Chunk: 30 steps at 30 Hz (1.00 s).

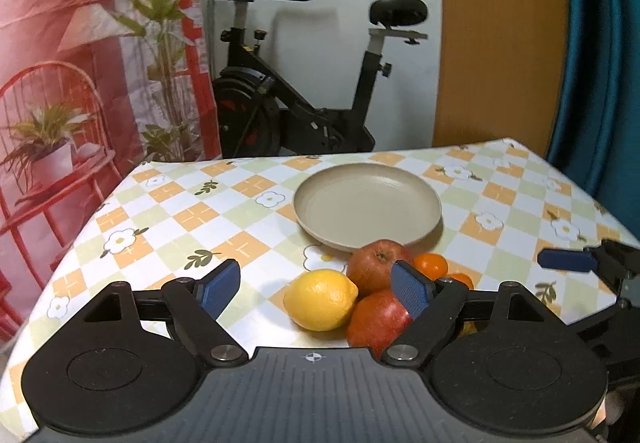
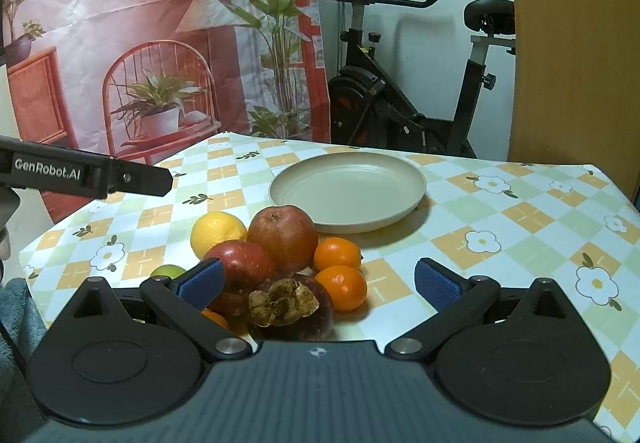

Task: Organize fruits
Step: 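Move the left tool down toward the fruit pile beside the plate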

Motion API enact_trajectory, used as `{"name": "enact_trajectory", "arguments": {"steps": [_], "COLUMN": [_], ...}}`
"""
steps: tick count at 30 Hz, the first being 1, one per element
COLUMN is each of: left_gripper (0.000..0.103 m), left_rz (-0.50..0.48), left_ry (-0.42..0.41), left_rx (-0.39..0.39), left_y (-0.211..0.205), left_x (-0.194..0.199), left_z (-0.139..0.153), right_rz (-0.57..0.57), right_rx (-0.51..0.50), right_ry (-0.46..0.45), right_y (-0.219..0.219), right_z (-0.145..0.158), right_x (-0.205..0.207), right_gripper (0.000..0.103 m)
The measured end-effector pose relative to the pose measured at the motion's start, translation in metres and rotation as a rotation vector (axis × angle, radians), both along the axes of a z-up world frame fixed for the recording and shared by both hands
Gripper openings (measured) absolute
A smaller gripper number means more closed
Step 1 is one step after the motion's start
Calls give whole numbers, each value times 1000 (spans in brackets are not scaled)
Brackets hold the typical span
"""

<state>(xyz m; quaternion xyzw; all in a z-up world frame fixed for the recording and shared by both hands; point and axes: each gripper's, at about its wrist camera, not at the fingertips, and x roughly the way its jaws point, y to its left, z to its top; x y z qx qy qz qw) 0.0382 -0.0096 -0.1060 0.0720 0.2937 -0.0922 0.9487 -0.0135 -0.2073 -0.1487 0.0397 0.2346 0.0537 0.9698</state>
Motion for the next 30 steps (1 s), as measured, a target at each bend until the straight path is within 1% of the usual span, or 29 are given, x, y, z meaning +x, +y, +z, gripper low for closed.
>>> {"name": "enact_trajectory", "arguments": {"steps": [3, 10, 13, 15, 20, 26, 28, 30], "left_gripper": [84, 84, 83, 83, 80, 80, 79, 74], "left_rz": [-36, -88, -81, -75, -79, -86, -88, -88], "left_ry": [-5, -11, -14, -12, 20, 50, 69, 94], "left_rx": [-10, -86, -90, -89, -97, -102, -124, -155], "left_y": [-1, -2, -3, -2, -2, -2, 1, 5], "left_x": [-4, -7, -6, -4, -2, 2, 4, 8], "left_z": [0, -3, -4, -4, -4, -6, -5, -4], "right_rz": [1, 4, 0, 2, 4, 17, 25, 32], "right_rx": [4, -12, -24, -26, -27, -17, -9, -6], "right_ry": [3, 6, 1, -3, -1, 6, 10, 18], "right_y": [-2, 3, 4, 4, 4, 3, 2, 1], "right_z": [-1, 0, 0, 0, 0, -1, -1, -2], "right_x": [1, 0, 0, -2, -2, -3, -2, -2], "right_gripper": [103, 102, 101, 99, 93, 93, 93, 93]}}
